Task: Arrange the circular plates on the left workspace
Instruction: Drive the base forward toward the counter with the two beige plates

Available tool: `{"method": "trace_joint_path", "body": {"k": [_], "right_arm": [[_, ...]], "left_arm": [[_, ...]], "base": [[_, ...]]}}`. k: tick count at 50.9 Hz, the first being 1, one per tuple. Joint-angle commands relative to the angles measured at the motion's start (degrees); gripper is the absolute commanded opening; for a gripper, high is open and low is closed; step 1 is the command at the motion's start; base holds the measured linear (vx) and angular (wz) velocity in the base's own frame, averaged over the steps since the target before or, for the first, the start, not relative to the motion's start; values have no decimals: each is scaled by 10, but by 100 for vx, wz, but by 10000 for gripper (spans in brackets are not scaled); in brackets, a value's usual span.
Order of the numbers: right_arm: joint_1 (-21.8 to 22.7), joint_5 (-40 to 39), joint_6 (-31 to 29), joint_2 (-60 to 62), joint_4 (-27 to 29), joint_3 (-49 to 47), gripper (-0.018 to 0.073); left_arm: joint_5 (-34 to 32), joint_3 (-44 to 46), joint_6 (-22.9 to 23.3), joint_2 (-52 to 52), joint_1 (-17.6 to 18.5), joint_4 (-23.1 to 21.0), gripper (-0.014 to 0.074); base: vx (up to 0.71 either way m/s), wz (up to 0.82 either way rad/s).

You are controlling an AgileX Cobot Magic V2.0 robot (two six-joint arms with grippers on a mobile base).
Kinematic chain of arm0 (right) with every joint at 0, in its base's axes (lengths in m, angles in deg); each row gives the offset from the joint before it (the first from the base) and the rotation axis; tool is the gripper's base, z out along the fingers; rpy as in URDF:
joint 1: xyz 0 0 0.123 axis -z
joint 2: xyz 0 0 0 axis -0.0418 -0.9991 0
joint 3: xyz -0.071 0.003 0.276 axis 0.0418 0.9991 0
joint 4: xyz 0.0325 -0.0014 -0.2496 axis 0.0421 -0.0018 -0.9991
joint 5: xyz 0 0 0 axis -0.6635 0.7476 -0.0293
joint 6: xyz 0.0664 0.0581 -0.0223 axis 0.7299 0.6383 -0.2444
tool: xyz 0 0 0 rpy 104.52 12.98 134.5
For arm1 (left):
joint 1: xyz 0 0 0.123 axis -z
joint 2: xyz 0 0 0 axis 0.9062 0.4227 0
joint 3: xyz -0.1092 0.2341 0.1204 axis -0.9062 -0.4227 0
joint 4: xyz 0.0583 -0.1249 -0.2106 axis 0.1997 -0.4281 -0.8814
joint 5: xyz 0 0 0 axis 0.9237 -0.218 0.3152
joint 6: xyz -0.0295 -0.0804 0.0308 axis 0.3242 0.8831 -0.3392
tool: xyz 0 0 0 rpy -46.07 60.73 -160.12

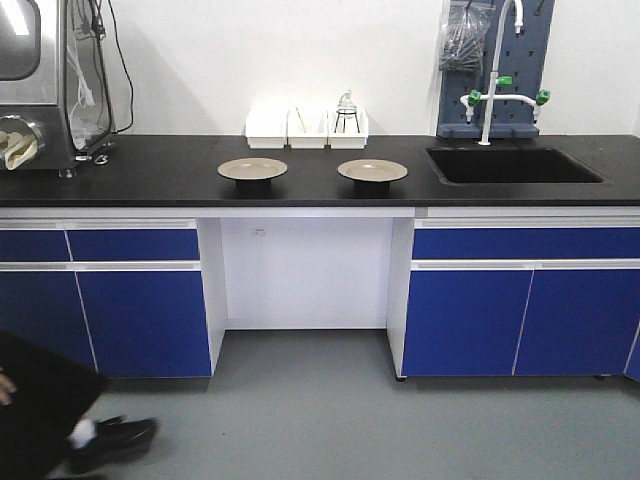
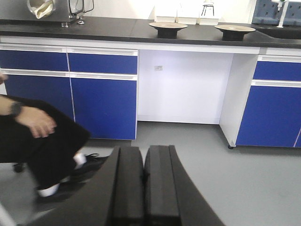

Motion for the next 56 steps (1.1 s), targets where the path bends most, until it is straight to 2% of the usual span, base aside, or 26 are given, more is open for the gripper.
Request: {"method": "trace_joint_path", "body": {"k": [1,38,56], "right_arm": [[1,-43,-2,8,0,11,-4],[1,-43,-2,8,0,11,-4],[1,-43,-2,8,0,11,-4]], "left_arm": [[-47,-11,5,-9,3,0,0],[-47,-11,5,-9,3,0,0],[-47,-11,5,-9,3,0,0]], "base": [[0,0],[1,1],[17,-1]]}}
